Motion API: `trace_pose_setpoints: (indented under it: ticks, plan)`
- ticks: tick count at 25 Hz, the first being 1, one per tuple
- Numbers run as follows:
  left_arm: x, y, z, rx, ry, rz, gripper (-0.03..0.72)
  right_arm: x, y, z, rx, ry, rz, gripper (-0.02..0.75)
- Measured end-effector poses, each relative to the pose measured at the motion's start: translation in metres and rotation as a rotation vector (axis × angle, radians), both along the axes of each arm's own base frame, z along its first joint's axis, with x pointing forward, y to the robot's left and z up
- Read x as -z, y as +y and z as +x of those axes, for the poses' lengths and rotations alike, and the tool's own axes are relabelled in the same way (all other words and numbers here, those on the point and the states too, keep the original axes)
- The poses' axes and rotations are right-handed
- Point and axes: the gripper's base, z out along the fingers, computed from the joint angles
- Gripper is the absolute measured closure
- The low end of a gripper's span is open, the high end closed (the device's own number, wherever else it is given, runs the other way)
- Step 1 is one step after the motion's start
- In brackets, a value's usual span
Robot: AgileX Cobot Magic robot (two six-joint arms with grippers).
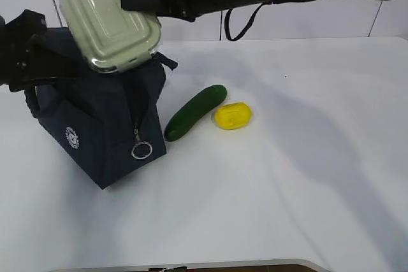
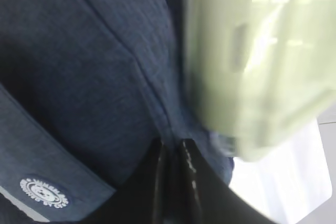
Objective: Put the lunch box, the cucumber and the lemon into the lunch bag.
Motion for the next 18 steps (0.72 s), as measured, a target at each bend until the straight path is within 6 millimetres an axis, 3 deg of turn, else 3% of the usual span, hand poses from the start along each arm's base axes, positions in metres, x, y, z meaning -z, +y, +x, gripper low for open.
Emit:
trace_pose_setpoints:
  ticks: [8, 18]
  plan:
    - [0.0, 0.0, 0.0, -0.001, 0.0, -0.001, 0.683, 0.031, 0.006, 0.009, -0.02, -0.029, -0.051, 0.358]
    - [0.0, 0.0, 0.0, 0.0, 0.0, -0.002, 0.683, 0.043, 0.043, -0.011, -0.166, -0.306, -0.276, 0.358]
